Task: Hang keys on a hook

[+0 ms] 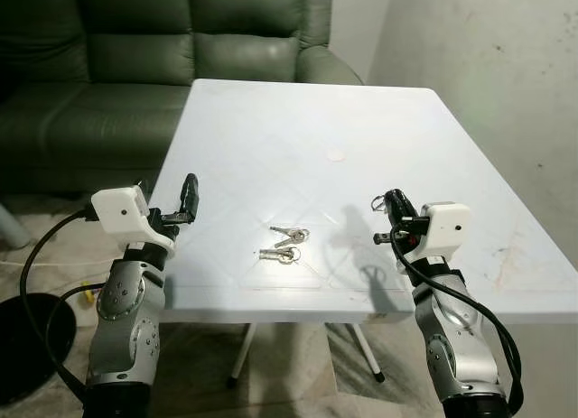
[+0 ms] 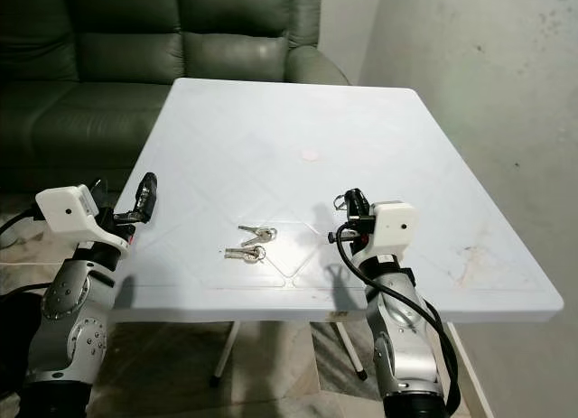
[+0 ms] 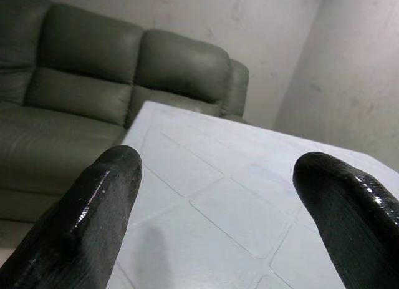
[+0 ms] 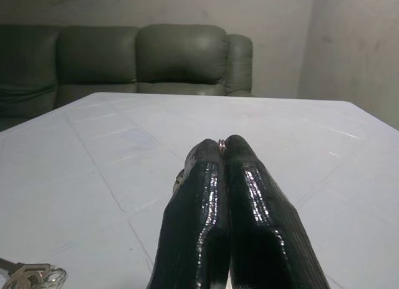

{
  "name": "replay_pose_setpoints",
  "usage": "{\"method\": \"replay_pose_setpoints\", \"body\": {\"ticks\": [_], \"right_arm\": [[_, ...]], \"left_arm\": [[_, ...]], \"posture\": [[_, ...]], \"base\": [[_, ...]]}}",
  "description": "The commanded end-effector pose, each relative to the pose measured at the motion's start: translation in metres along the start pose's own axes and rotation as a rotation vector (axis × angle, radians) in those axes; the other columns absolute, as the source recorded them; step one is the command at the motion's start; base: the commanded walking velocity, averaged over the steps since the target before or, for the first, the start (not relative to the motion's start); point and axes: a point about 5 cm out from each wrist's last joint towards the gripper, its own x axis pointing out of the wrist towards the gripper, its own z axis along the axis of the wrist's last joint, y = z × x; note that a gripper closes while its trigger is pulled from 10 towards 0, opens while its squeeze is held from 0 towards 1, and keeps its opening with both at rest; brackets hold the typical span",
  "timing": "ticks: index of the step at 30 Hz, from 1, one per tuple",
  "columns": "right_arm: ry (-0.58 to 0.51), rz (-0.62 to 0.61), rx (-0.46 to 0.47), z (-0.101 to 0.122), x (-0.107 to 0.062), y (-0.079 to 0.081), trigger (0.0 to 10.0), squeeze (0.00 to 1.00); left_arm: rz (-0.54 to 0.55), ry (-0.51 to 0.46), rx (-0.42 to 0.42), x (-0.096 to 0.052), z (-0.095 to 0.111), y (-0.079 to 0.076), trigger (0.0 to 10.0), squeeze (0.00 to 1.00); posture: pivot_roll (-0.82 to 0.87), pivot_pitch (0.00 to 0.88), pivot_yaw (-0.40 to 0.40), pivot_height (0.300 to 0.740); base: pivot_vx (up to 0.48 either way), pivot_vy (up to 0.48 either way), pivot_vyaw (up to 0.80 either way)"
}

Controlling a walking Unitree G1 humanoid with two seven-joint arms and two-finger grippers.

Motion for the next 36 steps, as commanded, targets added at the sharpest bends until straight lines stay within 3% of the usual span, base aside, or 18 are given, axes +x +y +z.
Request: {"method": "replay_pose_setpoints", "body": {"ticks": [1, 9, 36], "right_arm": [[-0.012, -0.001, 0.004, 0.004, 0.000, 0.000, 10.0, 0.00], [-0.003, -0.003, 0.005, 0.003, -0.002, 0.000, 10.0, 0.00], [0.019, 0.008, 0.004, 0.000, -0.005, 0.005, 10.0, 0.00]], "left_arm": [[0.023, 0.017, -0.009, 0.003, -0.001, 0.003, 10.0, 0.00], [0.055, 0.085, 0.006, 0.007, -0.010, 0.002, 10.0, 0.00], [0.052, 0.123, 0.038, 0.004, -0.018, -0.001, 10.0, 0.00]], "posture": [[0.02, 0.000, -0.032, 0.732], [0.02, 0.000, -0.033, 0.732], [0.02, 0.000, -0.033, 0.732]], "base": [[0.000, 0.435, -0.76], [0.000, 0.054, -0.75], [0.000, 0.000, -0.73]]}}
